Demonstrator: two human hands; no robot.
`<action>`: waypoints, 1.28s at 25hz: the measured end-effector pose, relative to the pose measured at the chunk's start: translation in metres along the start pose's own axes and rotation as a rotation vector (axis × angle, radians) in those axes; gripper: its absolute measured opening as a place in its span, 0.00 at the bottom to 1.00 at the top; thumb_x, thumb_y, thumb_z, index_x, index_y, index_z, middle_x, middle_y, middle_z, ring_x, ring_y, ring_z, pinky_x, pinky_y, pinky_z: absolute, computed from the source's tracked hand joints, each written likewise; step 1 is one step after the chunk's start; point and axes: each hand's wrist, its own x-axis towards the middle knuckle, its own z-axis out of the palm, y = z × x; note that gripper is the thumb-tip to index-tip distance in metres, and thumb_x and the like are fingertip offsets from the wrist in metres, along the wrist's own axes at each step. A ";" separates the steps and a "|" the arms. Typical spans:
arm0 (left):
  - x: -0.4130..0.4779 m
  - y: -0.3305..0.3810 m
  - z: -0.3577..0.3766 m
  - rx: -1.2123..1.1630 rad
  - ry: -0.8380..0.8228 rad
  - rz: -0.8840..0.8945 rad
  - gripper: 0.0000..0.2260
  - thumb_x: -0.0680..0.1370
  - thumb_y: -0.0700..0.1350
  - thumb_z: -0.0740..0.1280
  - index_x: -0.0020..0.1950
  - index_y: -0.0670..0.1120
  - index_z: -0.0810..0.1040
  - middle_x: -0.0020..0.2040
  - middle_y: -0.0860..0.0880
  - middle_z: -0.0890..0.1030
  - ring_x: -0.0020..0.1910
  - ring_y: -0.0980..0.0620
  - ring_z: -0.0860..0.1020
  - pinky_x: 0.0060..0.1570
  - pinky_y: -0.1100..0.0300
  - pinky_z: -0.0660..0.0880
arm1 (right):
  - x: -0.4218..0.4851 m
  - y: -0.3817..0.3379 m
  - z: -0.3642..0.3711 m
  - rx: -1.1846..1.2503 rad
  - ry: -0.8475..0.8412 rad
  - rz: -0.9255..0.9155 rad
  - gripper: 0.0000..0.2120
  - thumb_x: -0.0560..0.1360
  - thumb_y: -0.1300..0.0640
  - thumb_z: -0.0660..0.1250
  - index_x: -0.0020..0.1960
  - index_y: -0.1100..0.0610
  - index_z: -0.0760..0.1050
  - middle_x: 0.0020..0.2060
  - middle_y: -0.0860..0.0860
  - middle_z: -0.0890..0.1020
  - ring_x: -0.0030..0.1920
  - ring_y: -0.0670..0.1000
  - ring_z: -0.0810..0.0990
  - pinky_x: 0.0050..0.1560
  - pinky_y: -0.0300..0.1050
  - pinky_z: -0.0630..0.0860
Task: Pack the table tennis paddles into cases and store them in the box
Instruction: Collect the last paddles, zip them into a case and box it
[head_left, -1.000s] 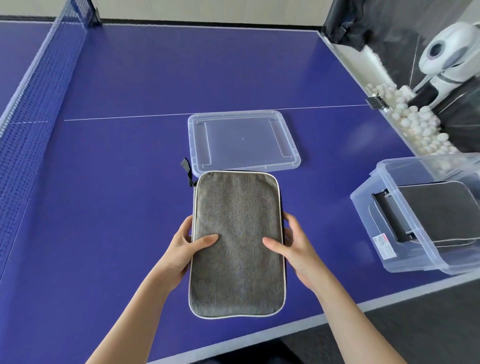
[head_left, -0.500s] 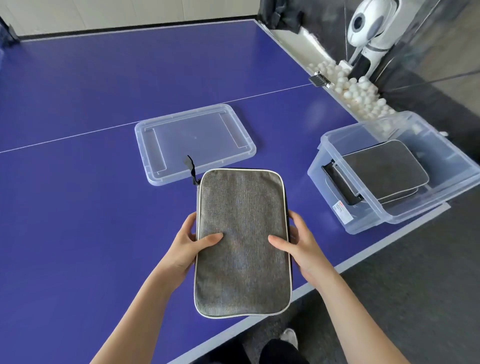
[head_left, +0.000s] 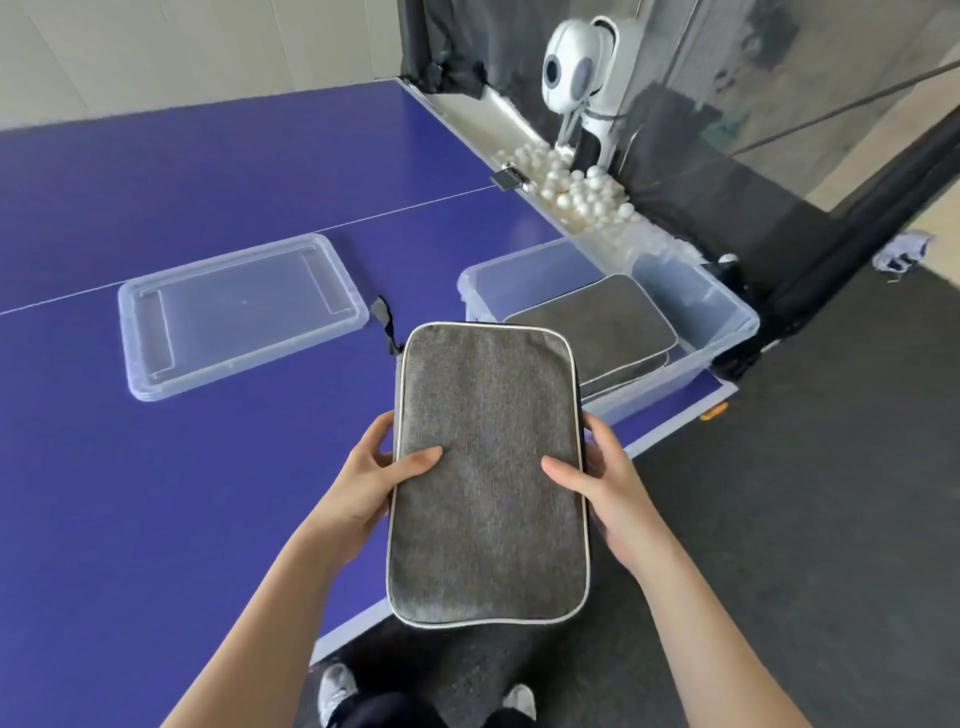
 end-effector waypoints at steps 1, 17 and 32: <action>0.004 -0.002 0.021 0.007 -0.008 0.012 0.36 0.60 0.51 0.78 0.66 0.53 0.70 0.54 0.45 0.84 0.52 0.44 0.83 0.51 0.50 0.78 | -0.002 -0.003 -0.021 0.005 0.010 -0.010 0.28 0.69 0.57 0.74 0.66 0.45 0.68 0.59 0.47 0.78 0.59 0.49 0.77 0.57 0.48 0.76; 0.089 0.016 0.163 0.046 -0.035 0.065 0.23 0.70 0.44 0.73 0.64 0.51 0.73 0.52 0.47 0.85 0.51 0.47 0.83 0.46 0.56 0.79 | 0.054 -0.040 -0.169 0.032 0.009 -0.053 0.28 0.69 0.53 0.75 0.65 0.45 0.68 0.60 0.47 0.77 0.61 0.50 0.76 0.59 0.51 0.75; 0.207 0.052 0.170 -0.289 0.276 0.109 0.31 0.67 0.45 0.76 0.68 0.51 0.68 0.57 0.44 0.82 0.52 0.45 0.83 0.48 0.50 0.80 | 0.207 -0.123 -0.181 -0.080 -0.159 -0.007 0.29 0.68 0.49 0.72 0.67 0.43 0.68 0.57 0.47 0.80 0.59 0.47 0.78 0.59 0.47 0.75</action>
